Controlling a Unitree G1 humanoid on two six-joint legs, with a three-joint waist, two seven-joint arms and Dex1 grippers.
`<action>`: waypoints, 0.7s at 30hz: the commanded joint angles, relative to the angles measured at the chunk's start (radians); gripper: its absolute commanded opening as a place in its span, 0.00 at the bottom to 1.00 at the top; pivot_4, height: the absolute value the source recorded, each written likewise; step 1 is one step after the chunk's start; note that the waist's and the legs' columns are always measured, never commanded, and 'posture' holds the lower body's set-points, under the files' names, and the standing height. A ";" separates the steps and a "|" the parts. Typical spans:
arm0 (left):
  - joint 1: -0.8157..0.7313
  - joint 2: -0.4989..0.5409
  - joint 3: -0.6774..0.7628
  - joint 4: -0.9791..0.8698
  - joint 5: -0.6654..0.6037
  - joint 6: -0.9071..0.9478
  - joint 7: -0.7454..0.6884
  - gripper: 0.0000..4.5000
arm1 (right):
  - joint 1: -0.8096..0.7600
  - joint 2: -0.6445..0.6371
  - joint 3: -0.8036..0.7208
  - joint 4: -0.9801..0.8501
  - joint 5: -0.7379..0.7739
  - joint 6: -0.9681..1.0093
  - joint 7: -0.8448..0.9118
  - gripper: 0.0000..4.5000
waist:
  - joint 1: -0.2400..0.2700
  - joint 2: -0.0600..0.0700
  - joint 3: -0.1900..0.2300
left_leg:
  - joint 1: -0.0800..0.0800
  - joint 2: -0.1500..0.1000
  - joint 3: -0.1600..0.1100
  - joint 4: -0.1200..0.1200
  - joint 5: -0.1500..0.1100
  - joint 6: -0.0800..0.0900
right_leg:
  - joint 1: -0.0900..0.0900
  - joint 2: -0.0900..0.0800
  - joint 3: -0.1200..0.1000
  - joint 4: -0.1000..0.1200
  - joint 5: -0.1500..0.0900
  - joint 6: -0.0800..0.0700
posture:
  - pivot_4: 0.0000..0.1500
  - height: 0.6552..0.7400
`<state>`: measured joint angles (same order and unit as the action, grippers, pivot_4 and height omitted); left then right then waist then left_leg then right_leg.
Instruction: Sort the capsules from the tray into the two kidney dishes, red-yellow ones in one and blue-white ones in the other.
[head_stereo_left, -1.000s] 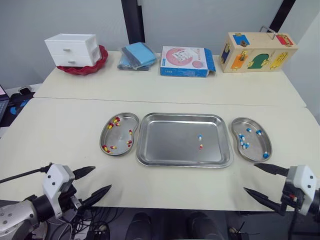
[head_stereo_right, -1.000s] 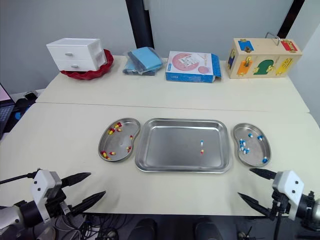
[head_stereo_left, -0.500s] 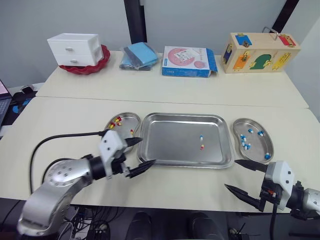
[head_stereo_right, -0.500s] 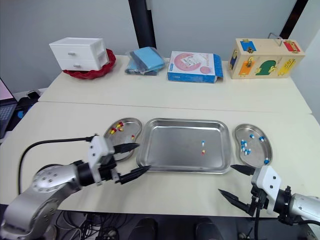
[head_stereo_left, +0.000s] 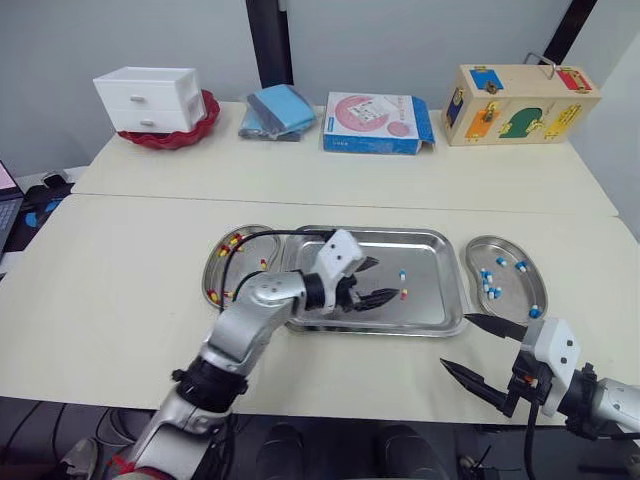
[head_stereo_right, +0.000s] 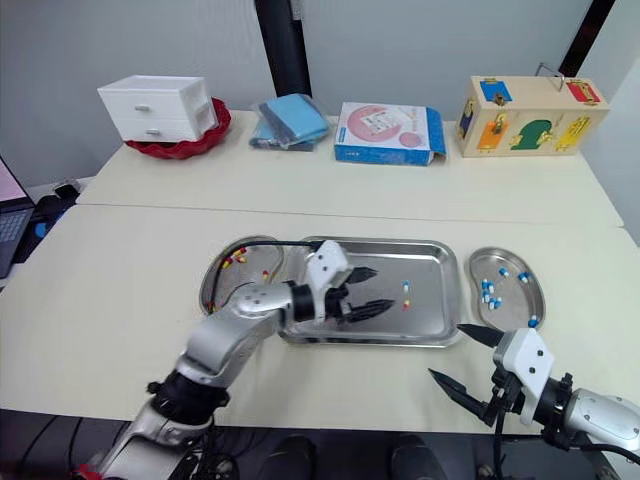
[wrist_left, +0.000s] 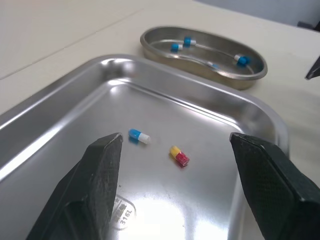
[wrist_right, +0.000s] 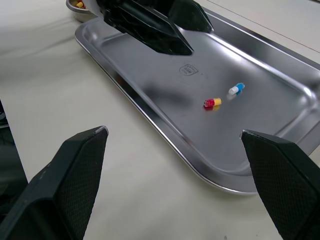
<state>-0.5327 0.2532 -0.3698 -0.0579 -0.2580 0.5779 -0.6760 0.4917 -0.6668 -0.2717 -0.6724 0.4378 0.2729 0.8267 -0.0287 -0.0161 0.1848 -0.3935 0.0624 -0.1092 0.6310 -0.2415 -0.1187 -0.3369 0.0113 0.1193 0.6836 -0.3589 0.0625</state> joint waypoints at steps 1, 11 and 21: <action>-0.030 -0.034 -0.030 0.033 0.045 -0.012 0.020 0.78 | 0.022 0.011 -0.019 0.001 -0.013 -0.049 0.006 1.00 | -0.002 0.000 0.000 | 0.000 0.000 0.000 0.000 0.000 0.000 | 0.000 0.000 0.000 0.000 0.000 0.000 | 1.00 1.00; -0.059 -0.120 -0.095 0.170 0.146 -0.048 0.017 0.78 | 0.076 0.035 -0.005 0.021 -0.038 -0.119 0.008 1.00 | 0.000 0.001 -0.001 | 0.000 0.000 0.000 0.000 0.000 0.000 | 0.000 0.000 0.000 0.000 0.000 0.000 | 1.00 1.00; -0.071 -0.138 -0.126 0.222 0.196 -0.037 -0.021 0.48 | 0.087 0.032 -0.009 -0.032 -0.031 -0.082 -0.018 1.00 | 0.000 0.002 -0.001 | 0.000 0.000 0.000 0.000 0.000 0.000 | 0.000 0.000 0.000 0.000 0.000 0.000 | 1.00 1.00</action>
<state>-0.5971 0.1196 -0.4764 0.1618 -0.0724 0.5381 -0.6882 0.5747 -0.6325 -0.2702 -0.6641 0.3956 0.1879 0.8177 -0.0287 -0.0140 0.1835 -0.3932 0.0620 -0.1090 0.6312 -0.2414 -0.1189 -0.3364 0.0112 0.1196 0.6840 -0.3589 0.0626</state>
